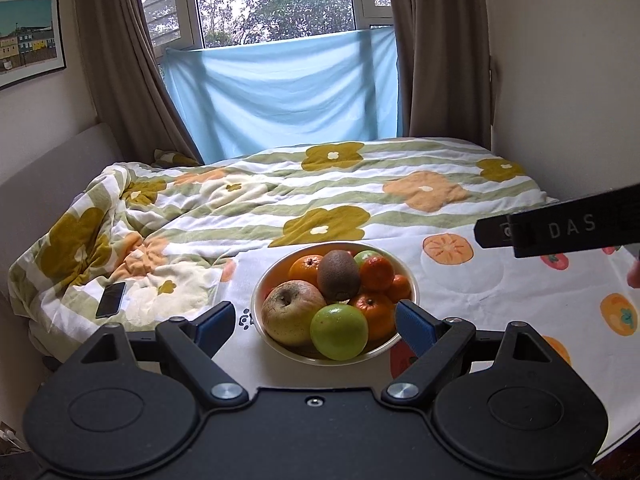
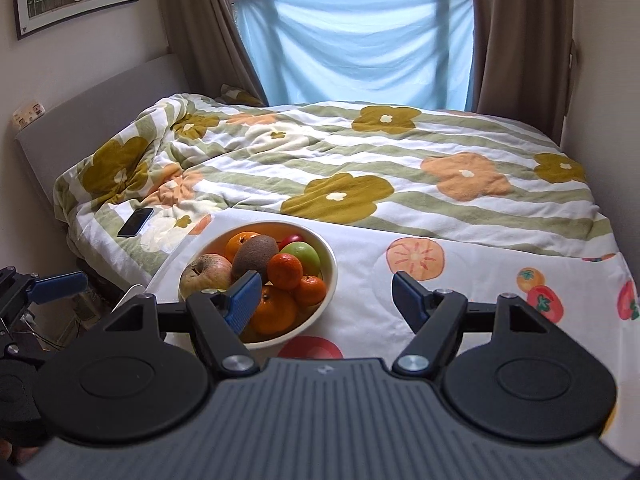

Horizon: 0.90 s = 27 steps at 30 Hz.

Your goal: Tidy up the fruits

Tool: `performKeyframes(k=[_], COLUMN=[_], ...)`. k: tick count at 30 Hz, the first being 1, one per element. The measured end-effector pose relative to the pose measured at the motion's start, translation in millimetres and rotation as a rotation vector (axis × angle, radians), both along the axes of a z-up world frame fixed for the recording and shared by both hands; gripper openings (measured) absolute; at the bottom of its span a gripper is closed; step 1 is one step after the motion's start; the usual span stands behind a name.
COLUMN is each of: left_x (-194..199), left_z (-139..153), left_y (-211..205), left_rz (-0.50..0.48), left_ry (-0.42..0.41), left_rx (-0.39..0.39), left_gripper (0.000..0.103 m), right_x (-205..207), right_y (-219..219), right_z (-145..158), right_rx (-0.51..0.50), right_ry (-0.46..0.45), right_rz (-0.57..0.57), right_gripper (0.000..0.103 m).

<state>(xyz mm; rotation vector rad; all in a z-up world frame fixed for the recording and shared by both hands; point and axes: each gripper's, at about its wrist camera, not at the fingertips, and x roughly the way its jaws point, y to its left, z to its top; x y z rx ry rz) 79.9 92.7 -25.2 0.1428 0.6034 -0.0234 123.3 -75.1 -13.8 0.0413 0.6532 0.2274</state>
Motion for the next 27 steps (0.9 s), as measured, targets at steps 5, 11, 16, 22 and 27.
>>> performKeyframes(k=[5,11,16,22,27], left_x=[-26,-53,-77,-94,-101], left_z=[32,55,61,56,56], left_y=[-6,-16,-22,-31,-38], left_rz=[-0.005,-0.016,-0.040,0.000,-0.008], left_ry=[-0.025,-0.031,-0.029,-0.009,-0.017], left_rx=[-0.030,-0.043,-0.059,-0.071,-0.067], left_gripper=[0.090,0.091,0.103,0.103,0.103], right_x=[-43,-97,-127,-146,-154], right_y=[-26,-54,-67,-81,-89], right_z=[27,46,45,35,30], right_rx=[-0.008,-0.028,-0.068,-0.056,-0.043], right_ry=[-0.013,-0.041,-0.021,0.028,0.043], right_rz=[-0.076,-0.165,-0.219,-0.260,-0.269], right_gripper=[0.099,0.103,0.103,0.103,0.103])
